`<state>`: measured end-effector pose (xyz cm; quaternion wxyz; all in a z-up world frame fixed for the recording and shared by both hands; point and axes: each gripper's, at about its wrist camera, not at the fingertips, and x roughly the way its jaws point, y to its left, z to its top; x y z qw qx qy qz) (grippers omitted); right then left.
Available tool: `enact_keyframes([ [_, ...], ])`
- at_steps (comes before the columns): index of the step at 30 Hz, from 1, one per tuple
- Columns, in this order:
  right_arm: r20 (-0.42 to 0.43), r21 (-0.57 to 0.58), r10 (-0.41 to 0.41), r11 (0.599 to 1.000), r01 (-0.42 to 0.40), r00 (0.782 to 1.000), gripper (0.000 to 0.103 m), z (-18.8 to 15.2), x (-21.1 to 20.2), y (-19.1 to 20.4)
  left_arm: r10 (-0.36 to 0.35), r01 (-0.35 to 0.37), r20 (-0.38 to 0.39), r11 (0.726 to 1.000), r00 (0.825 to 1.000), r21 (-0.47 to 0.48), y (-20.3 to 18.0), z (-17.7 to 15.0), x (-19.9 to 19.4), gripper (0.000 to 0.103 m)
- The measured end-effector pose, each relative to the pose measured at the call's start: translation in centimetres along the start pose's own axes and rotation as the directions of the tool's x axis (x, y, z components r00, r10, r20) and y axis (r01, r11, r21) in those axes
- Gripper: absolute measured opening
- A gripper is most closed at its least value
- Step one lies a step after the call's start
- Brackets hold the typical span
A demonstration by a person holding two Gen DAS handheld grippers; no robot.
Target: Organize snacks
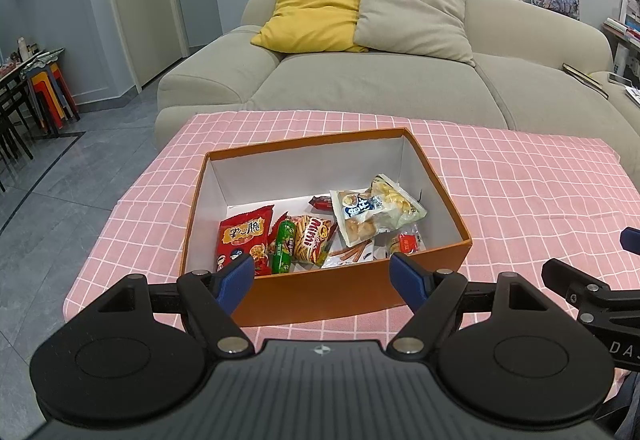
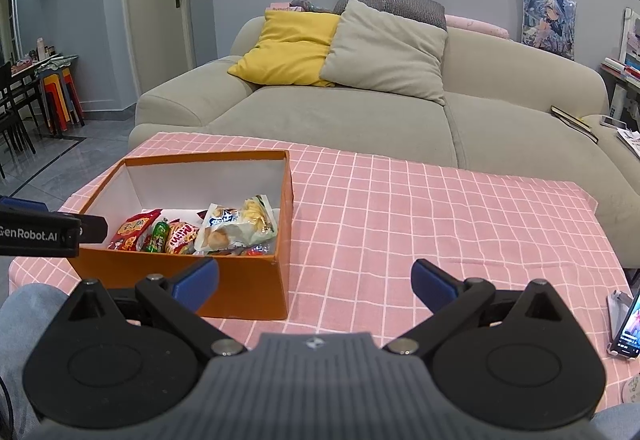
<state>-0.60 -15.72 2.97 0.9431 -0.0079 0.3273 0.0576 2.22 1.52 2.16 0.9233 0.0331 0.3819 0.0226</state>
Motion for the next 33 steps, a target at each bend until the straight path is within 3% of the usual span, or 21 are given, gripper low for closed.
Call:
enact_keyframes([
  [33, -0.013, 0.001, -0.014, 1.0, 0.014, 1.0, 0.099, -0.17, 0.13, 0.18, 0.005, -0.005, 0.009, 1.0, 1.0, 0.026, -0.11, 0.05, -0.16, 0.09],
])
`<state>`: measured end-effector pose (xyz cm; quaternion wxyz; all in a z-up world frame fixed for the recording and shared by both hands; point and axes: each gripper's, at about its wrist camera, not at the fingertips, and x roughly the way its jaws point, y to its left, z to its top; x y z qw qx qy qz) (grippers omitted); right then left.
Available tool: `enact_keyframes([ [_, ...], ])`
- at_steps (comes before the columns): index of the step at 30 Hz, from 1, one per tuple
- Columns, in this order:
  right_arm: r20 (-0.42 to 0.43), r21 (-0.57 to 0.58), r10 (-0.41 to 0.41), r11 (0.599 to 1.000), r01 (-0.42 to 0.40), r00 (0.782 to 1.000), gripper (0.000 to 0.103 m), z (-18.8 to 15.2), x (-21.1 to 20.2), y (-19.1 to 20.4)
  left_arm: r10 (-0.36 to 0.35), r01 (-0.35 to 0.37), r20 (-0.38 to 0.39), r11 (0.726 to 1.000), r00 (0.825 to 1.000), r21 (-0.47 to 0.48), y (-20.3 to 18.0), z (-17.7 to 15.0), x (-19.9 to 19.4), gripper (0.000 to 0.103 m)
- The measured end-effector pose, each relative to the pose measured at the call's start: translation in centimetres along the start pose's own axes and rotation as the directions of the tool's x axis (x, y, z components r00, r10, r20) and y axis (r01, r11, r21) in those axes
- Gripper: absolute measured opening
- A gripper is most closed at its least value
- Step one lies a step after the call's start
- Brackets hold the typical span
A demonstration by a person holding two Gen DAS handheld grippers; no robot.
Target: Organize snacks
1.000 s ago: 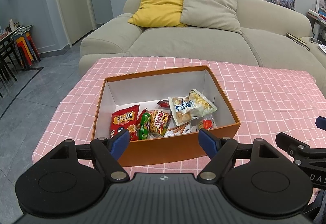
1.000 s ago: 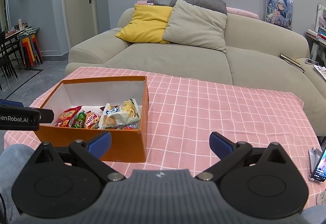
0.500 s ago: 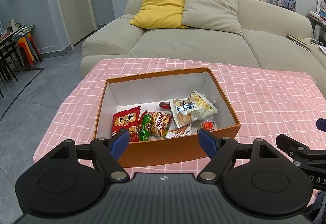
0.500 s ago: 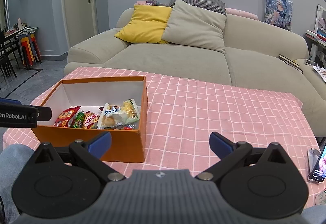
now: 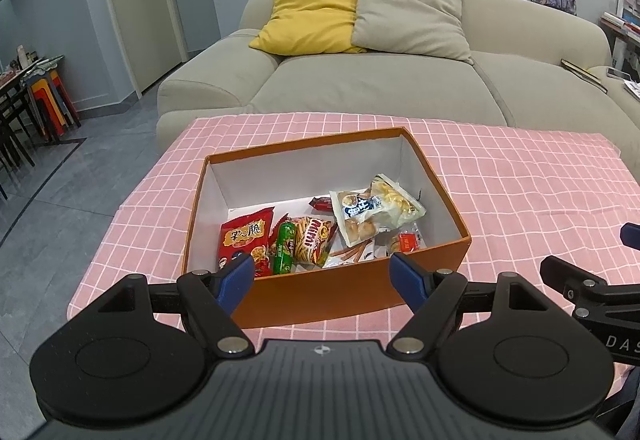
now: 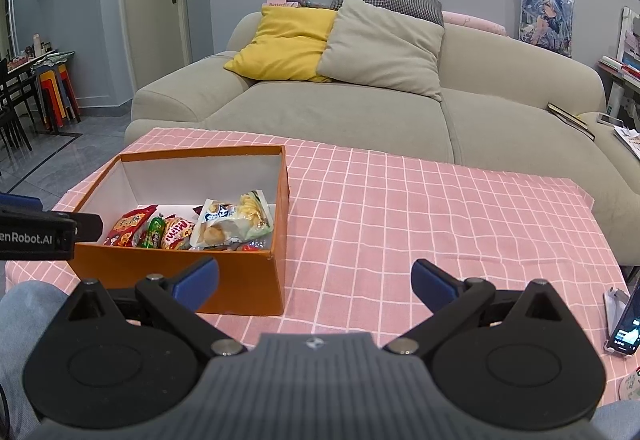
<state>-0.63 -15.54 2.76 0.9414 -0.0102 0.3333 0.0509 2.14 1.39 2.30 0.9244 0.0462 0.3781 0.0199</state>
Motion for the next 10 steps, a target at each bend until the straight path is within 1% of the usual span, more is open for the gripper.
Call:
enact_keyframes([
  [10, -0.001, 0.0, 0.0, 1.0, 0.0, 1.0, 0.099, 0.0, 0.07, -0.03, -0.003, 0.003, 0.01, 1.0, 1.0, 0.009, -0.13, -0.13, 0.05, 0.09],
])
